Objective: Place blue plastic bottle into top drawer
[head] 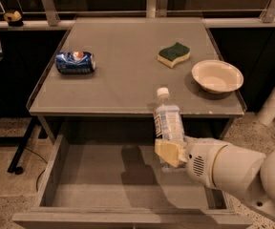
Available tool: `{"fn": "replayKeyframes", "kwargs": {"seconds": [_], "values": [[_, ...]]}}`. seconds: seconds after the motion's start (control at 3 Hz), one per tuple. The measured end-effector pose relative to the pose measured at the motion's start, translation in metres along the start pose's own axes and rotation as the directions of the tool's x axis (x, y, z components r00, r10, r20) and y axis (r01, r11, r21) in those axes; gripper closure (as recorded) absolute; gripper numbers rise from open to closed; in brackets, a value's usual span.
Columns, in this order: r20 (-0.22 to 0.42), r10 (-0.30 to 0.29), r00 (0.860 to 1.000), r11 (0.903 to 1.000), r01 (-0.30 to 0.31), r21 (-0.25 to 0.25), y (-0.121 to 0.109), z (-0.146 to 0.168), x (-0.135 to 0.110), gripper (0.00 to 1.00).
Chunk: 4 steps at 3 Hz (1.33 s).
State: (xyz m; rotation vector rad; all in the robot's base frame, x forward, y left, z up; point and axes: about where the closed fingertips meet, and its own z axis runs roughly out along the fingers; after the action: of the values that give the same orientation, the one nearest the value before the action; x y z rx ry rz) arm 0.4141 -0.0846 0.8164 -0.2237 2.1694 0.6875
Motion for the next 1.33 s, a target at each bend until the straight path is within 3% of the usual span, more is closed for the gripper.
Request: {"fn": "replayKeyframes", "kwargs": {"seconds": [0.67, 1.0, 1.33], "values": [[0.047, -0.017, 0.999, 0.9995, 0.016, 0.028, 0.005, -0.003, -0.008, 1.00], [0.079, 0.026, 0.996, 0.9981, -0.031, 0.053, 0.005, -0.005, 0.006, 1.00], [0.103, 0.099, 0.990, 0.9897, -0.109, 0.093, -0.004, -0.009, 0.031, 1.00]]}}
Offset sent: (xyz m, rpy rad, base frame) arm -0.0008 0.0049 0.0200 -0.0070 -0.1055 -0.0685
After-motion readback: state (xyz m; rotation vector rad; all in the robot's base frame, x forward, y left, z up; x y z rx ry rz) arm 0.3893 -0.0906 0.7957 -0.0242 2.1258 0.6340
